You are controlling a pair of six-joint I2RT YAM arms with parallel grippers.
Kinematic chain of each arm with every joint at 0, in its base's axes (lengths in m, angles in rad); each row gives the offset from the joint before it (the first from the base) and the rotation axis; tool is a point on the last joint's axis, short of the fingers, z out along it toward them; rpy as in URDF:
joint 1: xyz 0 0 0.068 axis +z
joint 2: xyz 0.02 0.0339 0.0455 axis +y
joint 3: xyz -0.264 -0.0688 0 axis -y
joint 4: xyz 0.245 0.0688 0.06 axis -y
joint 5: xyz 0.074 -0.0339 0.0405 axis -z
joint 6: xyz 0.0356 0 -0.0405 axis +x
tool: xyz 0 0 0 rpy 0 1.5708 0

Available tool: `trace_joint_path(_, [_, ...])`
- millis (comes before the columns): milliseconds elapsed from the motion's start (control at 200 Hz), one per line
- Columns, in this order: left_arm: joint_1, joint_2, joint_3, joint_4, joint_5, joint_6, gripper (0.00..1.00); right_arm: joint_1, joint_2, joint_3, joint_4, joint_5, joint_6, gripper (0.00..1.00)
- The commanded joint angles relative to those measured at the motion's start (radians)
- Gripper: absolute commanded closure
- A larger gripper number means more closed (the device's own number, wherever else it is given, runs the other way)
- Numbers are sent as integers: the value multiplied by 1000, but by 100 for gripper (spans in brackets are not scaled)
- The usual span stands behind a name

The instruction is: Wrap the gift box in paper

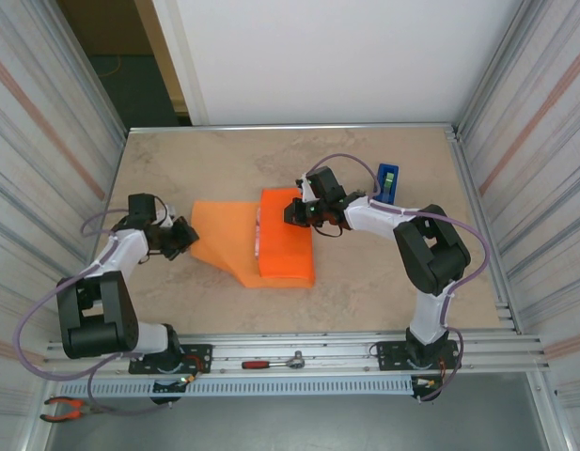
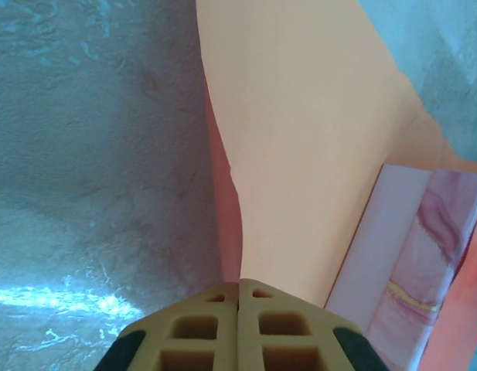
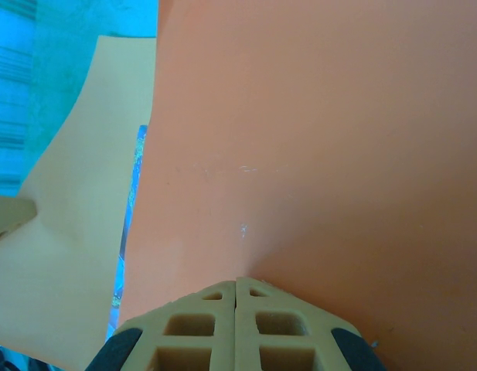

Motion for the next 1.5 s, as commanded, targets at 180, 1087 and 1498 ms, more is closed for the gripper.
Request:
trace_joint_path(180, [-110,-227,-11,3,60,85,100,18,75,-42,-79,8,19,100])
trace_joint_path(1087, [-542,-35,217,46,79,-191,100,30,77,-45,-83,22,26,100])
trace_joint_path(1498, [-631,138,274,100,59,-199,100,39,85,-37,-89,28,32,100])
